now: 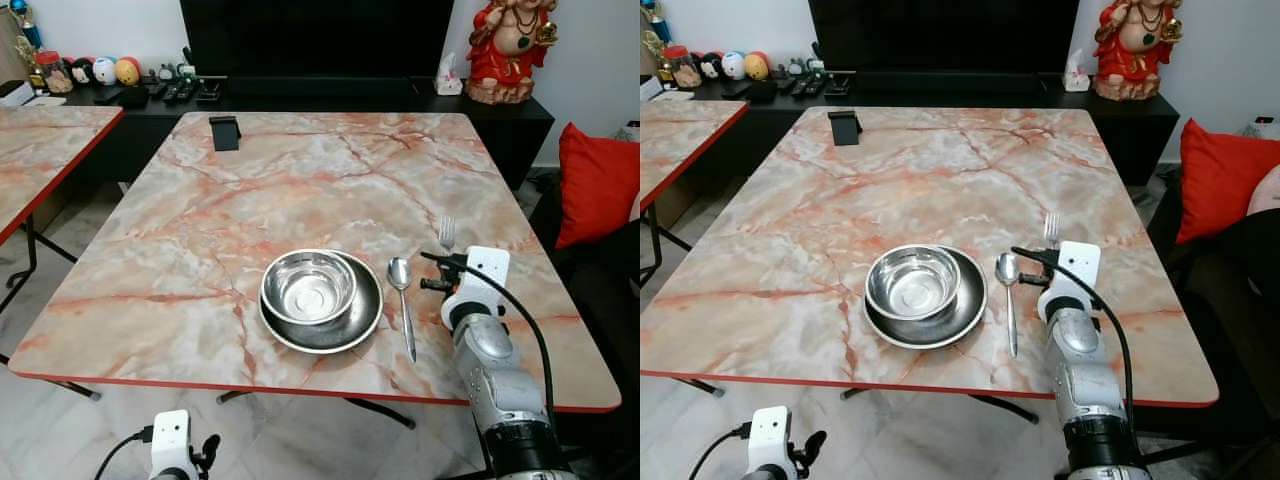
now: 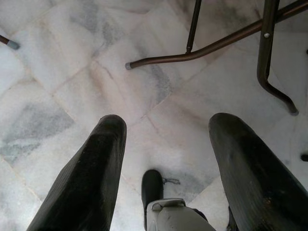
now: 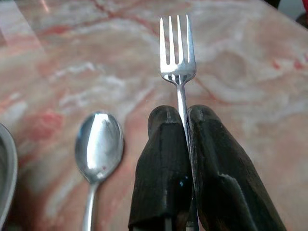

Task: Setting the table

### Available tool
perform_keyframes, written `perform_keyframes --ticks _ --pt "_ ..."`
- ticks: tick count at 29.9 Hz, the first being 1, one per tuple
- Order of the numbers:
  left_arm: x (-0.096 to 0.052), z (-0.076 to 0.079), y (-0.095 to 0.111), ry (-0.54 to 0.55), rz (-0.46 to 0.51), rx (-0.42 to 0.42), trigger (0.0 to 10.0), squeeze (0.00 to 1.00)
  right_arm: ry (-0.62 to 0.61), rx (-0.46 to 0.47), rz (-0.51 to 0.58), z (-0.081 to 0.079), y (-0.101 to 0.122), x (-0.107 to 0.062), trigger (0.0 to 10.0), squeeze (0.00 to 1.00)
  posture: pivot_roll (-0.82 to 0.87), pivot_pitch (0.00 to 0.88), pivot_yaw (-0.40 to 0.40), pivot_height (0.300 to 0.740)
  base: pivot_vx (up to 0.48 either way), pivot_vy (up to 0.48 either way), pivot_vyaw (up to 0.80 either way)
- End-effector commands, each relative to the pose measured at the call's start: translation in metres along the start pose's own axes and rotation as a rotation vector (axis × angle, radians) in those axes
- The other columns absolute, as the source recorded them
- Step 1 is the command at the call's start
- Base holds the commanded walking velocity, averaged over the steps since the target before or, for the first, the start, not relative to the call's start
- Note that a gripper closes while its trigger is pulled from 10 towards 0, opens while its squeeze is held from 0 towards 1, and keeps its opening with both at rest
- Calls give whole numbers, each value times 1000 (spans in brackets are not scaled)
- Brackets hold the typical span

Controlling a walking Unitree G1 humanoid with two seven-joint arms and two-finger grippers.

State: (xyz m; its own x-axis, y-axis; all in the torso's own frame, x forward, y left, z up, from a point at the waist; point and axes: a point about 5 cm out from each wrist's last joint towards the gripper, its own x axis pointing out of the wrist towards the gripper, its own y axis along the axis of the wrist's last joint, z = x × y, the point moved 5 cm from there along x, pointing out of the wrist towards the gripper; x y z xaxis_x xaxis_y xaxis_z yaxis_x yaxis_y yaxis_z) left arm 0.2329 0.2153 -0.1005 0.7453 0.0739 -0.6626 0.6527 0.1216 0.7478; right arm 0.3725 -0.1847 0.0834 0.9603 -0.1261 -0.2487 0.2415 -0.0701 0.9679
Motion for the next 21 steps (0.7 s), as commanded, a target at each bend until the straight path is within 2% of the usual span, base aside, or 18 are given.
perform_keyframes --ticks 1,7,14,21 --pt "-1 -4 -3 9 -15 -7 10000 0 -1 -8 -22 -1 -2 1 10000 0 -80 0 25 740 0 0 0" --pt "-1 -4 -3 8 -15 -7 10000 0 -9 -11 -51 -1 -10 1 10000 0 -77 0 26 740 0 0 0" --pt "-1 -3 -4 7 -15 -9 10000 0 -6 31 -115 -4 -28 0 10000 0 -74 0 25 740 0 0 0" --pt "-2 -4 -5 9 -16 -10 10000 0 -8 15 -133 -5 -36 0 10000 0 -72 0 24 740 0 0 0"
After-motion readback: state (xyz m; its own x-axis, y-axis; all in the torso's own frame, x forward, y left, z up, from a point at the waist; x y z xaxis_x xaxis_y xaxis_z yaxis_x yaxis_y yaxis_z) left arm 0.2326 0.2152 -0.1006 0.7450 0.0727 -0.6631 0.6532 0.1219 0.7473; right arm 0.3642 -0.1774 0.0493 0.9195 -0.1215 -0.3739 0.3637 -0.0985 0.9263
